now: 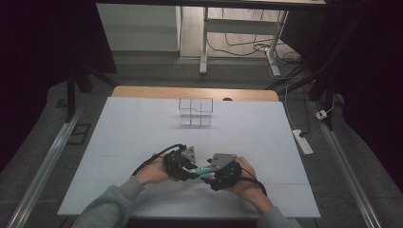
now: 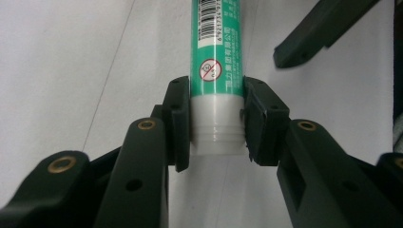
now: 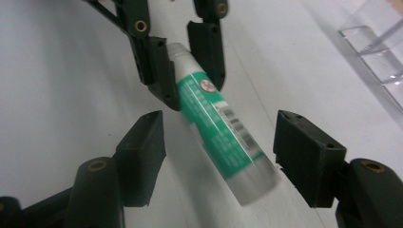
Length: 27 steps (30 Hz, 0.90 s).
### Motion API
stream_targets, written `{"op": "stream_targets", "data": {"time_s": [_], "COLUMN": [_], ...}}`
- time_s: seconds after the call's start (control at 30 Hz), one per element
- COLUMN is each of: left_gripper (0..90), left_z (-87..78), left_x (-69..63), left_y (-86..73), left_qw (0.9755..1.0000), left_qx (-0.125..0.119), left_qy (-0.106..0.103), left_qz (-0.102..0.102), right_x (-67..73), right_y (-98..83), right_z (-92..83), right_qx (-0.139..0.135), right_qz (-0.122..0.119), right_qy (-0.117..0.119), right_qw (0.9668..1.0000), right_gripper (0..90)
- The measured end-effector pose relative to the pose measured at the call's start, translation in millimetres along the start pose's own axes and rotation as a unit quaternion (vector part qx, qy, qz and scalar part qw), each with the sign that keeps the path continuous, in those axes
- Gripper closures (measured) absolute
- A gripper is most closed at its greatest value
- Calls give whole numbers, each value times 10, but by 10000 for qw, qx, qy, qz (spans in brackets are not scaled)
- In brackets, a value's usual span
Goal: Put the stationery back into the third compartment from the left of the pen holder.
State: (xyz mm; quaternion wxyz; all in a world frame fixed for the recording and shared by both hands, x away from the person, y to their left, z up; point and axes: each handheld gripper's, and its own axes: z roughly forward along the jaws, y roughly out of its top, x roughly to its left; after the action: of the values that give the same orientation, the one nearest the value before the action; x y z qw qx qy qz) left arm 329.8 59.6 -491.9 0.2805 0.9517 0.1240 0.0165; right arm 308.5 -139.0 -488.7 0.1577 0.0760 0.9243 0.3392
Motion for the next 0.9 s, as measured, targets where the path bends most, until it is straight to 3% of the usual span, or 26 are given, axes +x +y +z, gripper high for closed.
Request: {"op": "stream_targets", "data": {"time_s": [0.27,0.4,0.47,0.6,0.67,0.73,0.77,0.9], "left_gripper": [643,643,643,642,642,639,636,614], "left_z": [13,1,-13,-28,-34,-38,-43,-98], "left_x": [-18,-22,-23,-32,-38,-45,-49,-27], "left_y": [2,5,8,11,12,9,7,-16], "left_qw": [9999,9998,9998,9996,9996,9996,9996,9992], "left_qx": [64,-3,-30,-15,-17,-40,-62,-371], "left_qy": [-66,-170,-204,-236,-235,-220,-185,-139], "left_qz": [53,60,67,126,151,178,198,28], "right_x": [50,88,97,144,175,157,170,160], "right_y": [42,50,59,74,72,72,66,61], "right_z": [115,143,148,155,158,144,153,143], "right_qx": [453,593,704,708,670,722,660,609], "right_qz": [-480,-579,-835,-1123,-1125,-1321,-1244,-1288], "right_qy": [25,-17,-45,-53,-68,-35,-27,-26], "right_qw": [9978,9966,9940,9911,9914,9886,9900,9898], "right_gripper": [486,538,559,603,614,622,627,646]}}
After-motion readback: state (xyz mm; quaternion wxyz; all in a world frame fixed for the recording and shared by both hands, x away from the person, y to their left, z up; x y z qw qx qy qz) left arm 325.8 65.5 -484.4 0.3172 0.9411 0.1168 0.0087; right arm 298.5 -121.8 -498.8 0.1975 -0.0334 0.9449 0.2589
